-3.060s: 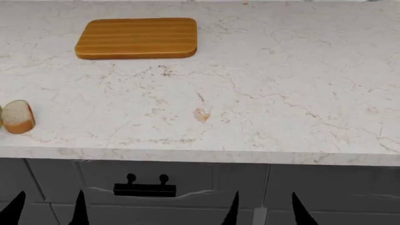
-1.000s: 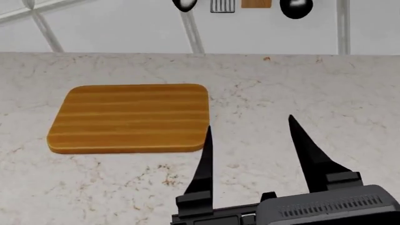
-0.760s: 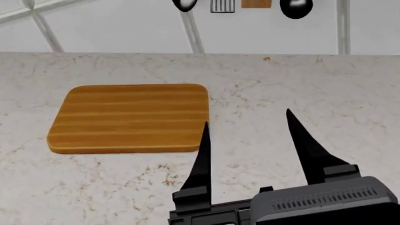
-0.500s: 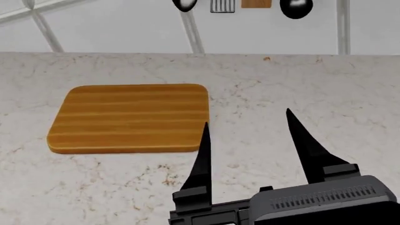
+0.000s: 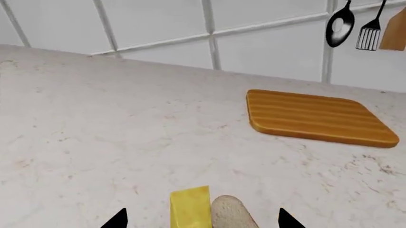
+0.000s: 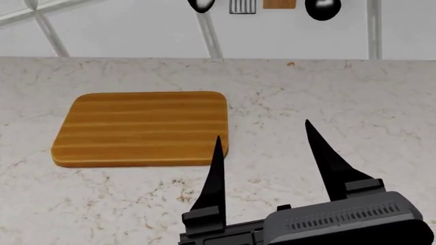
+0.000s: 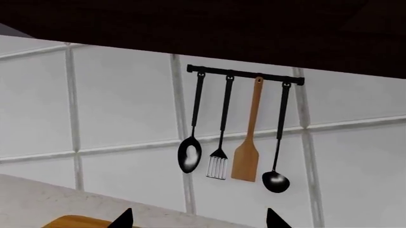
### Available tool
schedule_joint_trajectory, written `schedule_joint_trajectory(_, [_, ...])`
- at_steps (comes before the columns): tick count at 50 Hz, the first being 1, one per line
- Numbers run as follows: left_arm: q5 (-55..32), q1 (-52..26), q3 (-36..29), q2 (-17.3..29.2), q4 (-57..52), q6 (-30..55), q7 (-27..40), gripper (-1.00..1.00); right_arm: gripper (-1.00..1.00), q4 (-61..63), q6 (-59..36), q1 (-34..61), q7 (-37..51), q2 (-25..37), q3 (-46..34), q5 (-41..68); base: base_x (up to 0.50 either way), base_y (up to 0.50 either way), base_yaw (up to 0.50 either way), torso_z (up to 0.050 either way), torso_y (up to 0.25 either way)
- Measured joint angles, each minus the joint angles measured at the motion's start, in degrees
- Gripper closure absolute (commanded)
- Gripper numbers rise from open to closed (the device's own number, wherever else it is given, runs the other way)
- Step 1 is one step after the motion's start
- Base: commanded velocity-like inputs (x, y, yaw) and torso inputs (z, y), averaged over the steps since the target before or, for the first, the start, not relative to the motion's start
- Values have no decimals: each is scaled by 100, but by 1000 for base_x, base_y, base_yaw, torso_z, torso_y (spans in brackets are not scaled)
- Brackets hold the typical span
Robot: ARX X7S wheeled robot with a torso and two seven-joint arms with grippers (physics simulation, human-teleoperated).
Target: Place the bread and cheese on the cutting board.
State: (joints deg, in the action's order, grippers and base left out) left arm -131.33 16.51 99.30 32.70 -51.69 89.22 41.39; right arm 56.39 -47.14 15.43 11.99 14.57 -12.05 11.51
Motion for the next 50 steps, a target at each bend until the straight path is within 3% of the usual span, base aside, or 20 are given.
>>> schedule_joint_trajectory(8, [1436,126,23,-450,-403,7,-1342,-100,-100,-1,8,-1,32,36,-7,46,0,0,0,0,0])
schedule_joint_trajectory(18, [2353,121,-318,-763,-665,17,-1887,-100,-100,15,18,-1,59,70,32,138,0,0,0,0,0])
schedule_joint_trajectory(38, [2695,-357,-1048,-1243,-806,62,-1255,-100,-100,69,22,20,193,176,39,343,0,0,0,0,0])
schedule_joint_trajectory(50, [2772,-670,-1686,-1110,-823,72,-473,-100,-100,75,36,49,303,250,-16,443,0,0,0,0,0])
